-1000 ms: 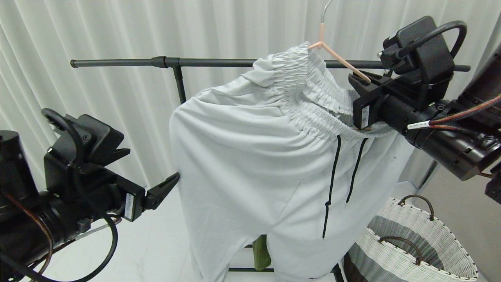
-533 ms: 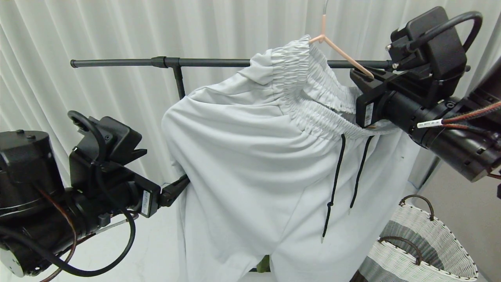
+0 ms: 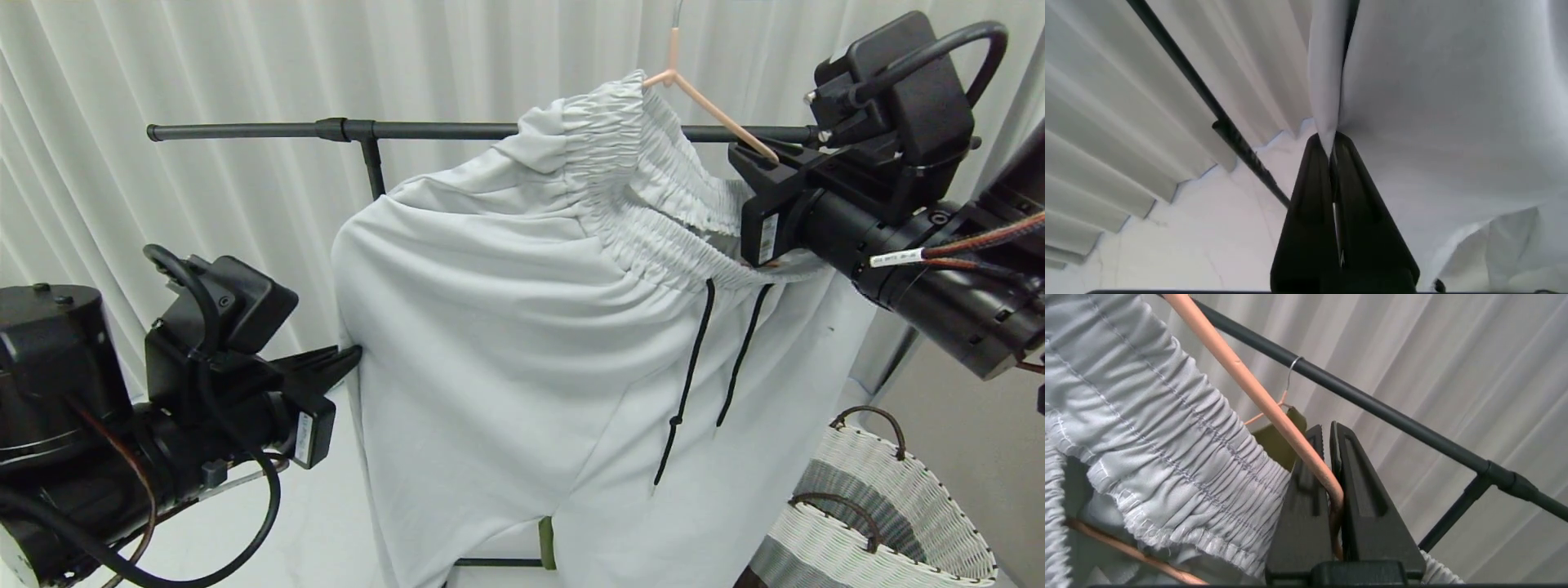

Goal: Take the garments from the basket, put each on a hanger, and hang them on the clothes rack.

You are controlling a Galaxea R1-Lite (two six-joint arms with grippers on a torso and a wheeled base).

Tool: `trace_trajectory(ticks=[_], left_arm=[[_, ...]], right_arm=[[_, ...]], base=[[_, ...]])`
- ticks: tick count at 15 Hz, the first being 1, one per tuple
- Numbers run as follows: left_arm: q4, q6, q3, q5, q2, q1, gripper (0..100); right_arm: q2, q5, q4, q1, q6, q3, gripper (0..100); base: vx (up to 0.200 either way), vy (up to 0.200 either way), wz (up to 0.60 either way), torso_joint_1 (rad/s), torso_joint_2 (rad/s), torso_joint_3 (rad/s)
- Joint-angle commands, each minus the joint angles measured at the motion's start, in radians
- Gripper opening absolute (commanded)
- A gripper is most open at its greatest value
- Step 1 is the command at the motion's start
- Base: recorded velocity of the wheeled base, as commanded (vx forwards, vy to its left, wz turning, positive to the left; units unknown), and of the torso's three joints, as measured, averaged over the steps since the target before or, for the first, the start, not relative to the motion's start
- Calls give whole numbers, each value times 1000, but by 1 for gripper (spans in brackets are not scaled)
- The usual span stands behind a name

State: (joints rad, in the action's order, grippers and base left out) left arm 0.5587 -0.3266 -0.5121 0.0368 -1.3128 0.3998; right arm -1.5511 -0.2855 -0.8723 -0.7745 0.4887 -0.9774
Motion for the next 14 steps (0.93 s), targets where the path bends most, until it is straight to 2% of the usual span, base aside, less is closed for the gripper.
trace_trajectory(ticks=[1,5,8,10,14], left_arm=[[0,-2,21,9,1,-15,0],[1,-12,118,12,33,-122,0],[1,-23,150,21,43,-185,0],[6,-68,170,32,44,-210,0],[20,-100,193,61,44,-230,0]], right_arm=[[-1,-3,0,1,1,-1,0],[6,-6,0,6,2,-1,0],[5,-6,0,7,14,-3,0],[6,-7,0,12,17,-4,0],[8,-7,0,20,27,-4,0]], base=[[0,0,0,0,0,0],[0,0,0,0,0,0],[0,0,0,0,0,0],[0,0,0,0,0,0],[0,0,0,0,0,0]])
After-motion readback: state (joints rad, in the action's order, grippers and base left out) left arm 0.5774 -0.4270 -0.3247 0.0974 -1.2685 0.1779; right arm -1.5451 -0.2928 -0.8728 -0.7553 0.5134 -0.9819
